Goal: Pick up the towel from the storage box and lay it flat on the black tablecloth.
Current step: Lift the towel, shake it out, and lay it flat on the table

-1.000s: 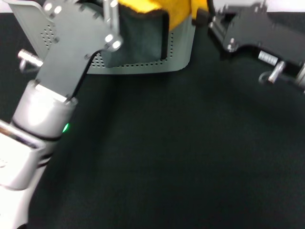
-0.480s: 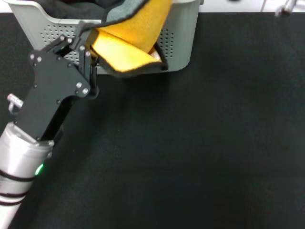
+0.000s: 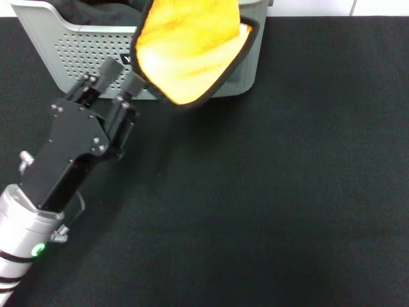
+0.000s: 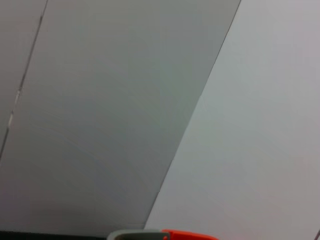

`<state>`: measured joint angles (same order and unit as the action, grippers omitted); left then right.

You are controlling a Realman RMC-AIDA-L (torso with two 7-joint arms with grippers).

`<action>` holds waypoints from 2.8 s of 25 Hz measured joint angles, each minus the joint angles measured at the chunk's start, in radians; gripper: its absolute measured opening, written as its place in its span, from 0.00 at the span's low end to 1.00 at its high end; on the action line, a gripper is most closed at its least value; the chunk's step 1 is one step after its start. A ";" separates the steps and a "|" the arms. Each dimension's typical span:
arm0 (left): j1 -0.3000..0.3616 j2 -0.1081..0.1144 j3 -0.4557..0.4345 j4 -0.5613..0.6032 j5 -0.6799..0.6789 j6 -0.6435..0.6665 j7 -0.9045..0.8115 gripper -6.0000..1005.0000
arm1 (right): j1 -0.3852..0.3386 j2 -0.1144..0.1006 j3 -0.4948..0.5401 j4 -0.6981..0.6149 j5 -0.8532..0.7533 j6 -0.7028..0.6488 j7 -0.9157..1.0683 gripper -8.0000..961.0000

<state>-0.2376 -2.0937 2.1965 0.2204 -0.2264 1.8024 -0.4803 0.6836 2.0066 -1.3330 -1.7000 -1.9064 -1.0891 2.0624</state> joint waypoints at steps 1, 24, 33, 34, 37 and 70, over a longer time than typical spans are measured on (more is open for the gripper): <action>-0.004 0.000 0.000 -0.002 0.010 -0.001 -0.012 0.21 | 0.025 0.002 0.007 0.003 -0.022 -0.009 0.017 0.03; -0.028 0.026 -0.047 -0.092 0.039 0.023 -0.142 0.40 | 0.495 0.014 0.289 -0.260 -0.446 -0.406 0.281 0.03; -0.061 0.063 -0.051 -0.111 0.030 0.056 -0.339 0.40 | 0.450 0.021 0.252 -0.229 -0.445 -0.418 0.298 0.03; -0.067 0.065 -0.048 -0.112 0.033 0.056 -0.361 0.40 | 0.436 0.021 0.234 -0.222 -0.445 -0.398 0.298 0.03; -0.075 0.059 -0.048 -0.117 0.034 0.057 -0.369 0.40 | 0.407 0.021 0.192 -0.202 -0.447 -0.348 0.298 0.03; -0.153 0.024 -0.064 -0.177 -0.054 0.050 -0.612 0.51 | 0.380 0.022 0.102 -0.201 -0.441 -0.290 0.293 0.03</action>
<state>-0.3911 -2.0699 2.1321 0.0430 -0.2808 1.8520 -1.0919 1.0635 2.0284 -1.2313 -1.9005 -2.3479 -1.3788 2.3557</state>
